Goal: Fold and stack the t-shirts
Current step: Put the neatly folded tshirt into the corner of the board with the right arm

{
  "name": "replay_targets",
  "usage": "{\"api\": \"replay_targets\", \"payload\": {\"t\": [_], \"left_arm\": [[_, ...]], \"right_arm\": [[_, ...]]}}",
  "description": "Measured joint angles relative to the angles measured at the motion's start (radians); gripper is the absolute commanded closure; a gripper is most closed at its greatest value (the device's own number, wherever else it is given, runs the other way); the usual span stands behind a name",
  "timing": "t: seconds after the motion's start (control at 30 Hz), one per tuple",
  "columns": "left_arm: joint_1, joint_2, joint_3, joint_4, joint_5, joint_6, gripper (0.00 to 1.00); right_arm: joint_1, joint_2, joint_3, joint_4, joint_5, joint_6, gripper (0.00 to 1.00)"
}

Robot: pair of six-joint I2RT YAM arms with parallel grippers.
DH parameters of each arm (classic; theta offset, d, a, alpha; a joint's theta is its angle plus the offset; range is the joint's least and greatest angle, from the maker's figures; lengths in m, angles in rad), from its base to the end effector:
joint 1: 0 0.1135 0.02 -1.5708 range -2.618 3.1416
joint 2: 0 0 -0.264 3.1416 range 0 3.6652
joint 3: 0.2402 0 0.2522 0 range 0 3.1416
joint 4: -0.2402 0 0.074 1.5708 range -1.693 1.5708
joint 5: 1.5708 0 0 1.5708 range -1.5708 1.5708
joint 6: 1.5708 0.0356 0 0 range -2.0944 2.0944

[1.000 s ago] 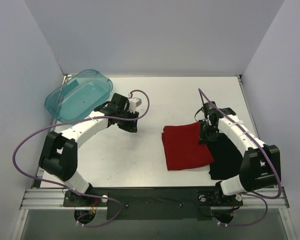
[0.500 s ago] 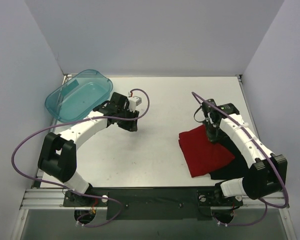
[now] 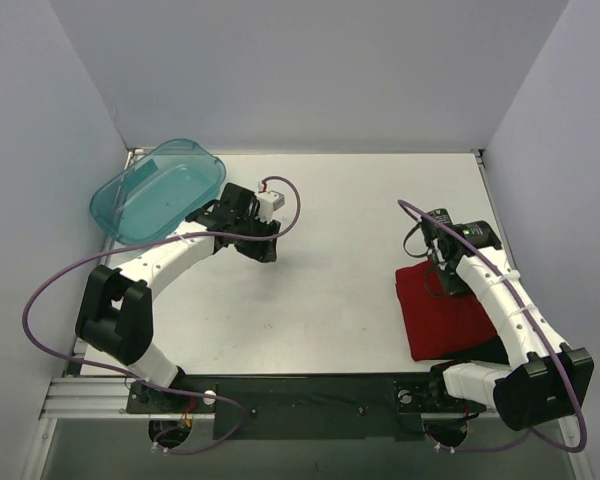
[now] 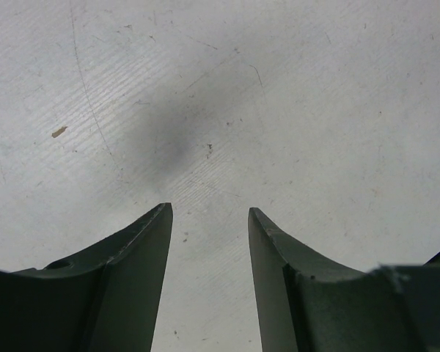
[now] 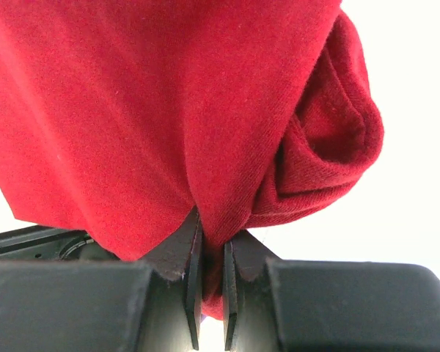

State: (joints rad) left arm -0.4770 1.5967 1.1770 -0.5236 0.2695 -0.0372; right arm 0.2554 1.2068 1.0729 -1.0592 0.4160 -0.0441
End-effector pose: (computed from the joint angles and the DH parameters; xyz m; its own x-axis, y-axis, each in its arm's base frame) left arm 0.2964 -0.1639 0.2447 -0.7403 0.3422 -0.5787 0.5543 0.7978 -0.2372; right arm 0.2127 0.0407 0.2879 -0.8947 -0.2753 -0.3519 -0.1264 0.9114 -0.3915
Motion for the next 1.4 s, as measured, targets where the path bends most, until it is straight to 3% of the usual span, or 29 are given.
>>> {"api": "replay_targets", "payload": {"t": [0.63, 0.93, 1.27, 1.3, 1.33, 1.37, 1.4], "left_arm": [[-0.002, 0.000, 0.000, 0.000, -0.001, 0.008, 0.44], [-0.013, -0.002, 0.000, -0.002, -0.004, 0.019, 0.44], [-0.026, -0.020, 0.000, -0.005, -0.021, 0.023, 0.44], [-0.026, -0.022, 0.000, -0.005, -0.023, 0.027, 0.44], [-0.026, -0.023, 0.000, -0.005, -0.024, 0.031, 0.44], [-0.026, -0.024, 0.000, -0.005, -0.026, 0.035, 0.44], [-0.026, -0.024, 0.000, -0.005, -0.027, 0.041, 0.44]], "right_arm": [[-0.178, -0.040, -0.073, 0.034, 0.106, -0.092, 1.00], [-0.373, 0.084, -0.093, 0.177, 0.122, -0.069, 1.00], [-0.503, 0.275, -0.117, 0.267, 0.122, -0.031, 1.00], [-0.526, 0.281, -0.117, 0.274, 0.117, -0.025, 0.95], [-0.553, 0.285, -0.117, 0.279, 0.112, -0.014, 0.70], [-0.583, 0.287, -0.117, 0.284, 0.107, -0.005, 0.58], [-0.610, 0.292, -0.117, 0.288, 0.107, 0.013, 0.39]]}}
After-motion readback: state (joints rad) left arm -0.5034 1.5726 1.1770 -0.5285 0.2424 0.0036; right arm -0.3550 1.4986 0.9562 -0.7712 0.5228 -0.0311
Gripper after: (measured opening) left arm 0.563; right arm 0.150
